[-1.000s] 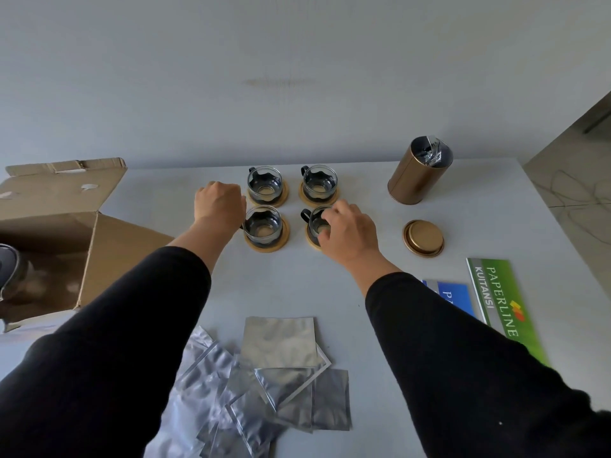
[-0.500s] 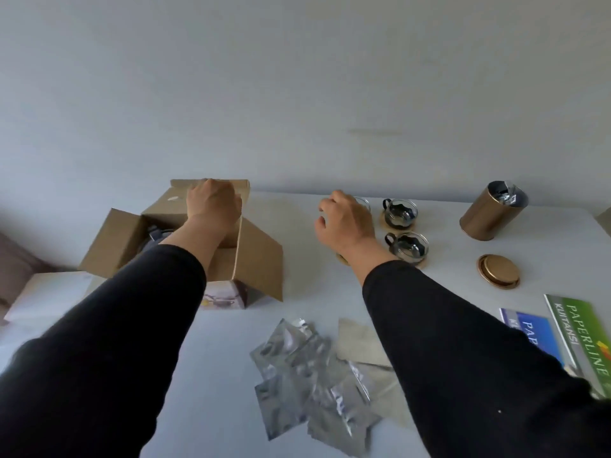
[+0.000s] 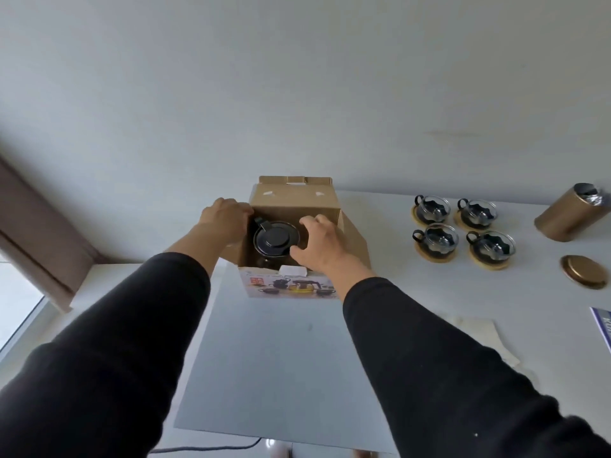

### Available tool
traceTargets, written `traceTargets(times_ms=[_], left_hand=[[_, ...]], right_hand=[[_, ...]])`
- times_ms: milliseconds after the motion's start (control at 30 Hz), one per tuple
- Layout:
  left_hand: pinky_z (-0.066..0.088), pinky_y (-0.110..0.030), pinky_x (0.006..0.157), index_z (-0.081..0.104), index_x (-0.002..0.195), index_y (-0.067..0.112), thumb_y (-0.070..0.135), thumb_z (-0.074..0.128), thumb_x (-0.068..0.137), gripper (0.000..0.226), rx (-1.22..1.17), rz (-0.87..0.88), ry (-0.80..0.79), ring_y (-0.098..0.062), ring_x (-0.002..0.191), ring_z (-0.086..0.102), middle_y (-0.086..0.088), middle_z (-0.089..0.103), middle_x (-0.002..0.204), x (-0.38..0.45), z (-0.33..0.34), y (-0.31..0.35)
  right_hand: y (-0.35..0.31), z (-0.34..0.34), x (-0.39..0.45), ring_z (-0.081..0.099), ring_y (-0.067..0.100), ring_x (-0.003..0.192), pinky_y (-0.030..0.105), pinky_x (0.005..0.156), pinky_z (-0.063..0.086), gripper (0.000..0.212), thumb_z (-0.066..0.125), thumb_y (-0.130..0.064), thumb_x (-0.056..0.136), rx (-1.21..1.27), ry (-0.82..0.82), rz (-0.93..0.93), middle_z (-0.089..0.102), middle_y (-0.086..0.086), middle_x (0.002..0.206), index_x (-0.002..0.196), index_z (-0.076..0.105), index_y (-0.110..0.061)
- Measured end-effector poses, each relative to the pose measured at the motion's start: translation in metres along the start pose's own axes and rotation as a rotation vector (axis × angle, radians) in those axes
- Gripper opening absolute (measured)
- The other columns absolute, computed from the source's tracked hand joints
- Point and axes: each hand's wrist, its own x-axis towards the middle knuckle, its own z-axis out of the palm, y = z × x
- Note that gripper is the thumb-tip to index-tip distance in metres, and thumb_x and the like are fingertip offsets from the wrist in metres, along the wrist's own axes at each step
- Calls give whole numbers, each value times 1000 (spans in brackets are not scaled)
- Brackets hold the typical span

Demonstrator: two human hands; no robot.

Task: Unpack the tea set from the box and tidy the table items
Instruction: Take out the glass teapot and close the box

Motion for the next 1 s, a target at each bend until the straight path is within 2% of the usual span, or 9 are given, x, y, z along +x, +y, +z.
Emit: traceTargets(times_ms=[67,167,367,567,767,1000], left_hand=[[38,-39,105,52,133,33,20,37,98,40,-34,46,-14,-24,130,40,-2,50,136,9,7,-6],[39,-38,103,54,131,35,17,42,95,41,-30,118,-32,-23,128,42,-1,50,137,20,17,-10],[37,-38,103,51,134,33,11,42,93,47,41,213,-63,-22,130,36,0,49,139,37,25,-8],[40,-36,96,46,137,38,17,47,93,48,162,255,-84,-23,127,35,3,55,132,52,33,-8],[40,-36,94,51,130,38,18,49,94,41,181,275,-50,-24,123,37,2,59,127,58,38,-8],[39,-36,93,52,129,34,21,53,94,37,172,310,-35,-23,122,42,-3,62,120,56,26,-6]], right_hand=[[-8,12,5,48,28,122,39,94,47,72,68,-40,80,9,-61,34,46,10,134,139,36,-13],[-14,27,13,44,30,125,39,97,46,92,73,-43,76,42,-134,74,38,13,140,145,22,-13],[-20,47,29,38,30,129,44,100,45,113,76,-52,68,-5,-133,115,33,13,143,150,5,-20],[-22,59,41,34,28,133,44,105,40,115,79,-50,67,2,-122,144,28,10,147,150,7,-15],[-21,62,44,38,26,132,37,105,41,107,81,-47,66,58,-67,143,33,8,146,147,20,-11],[-23,50,40,39,25,132,35,105,41,107,84,-44,63,109,-47,136,34,7,146,146,24,-12]])
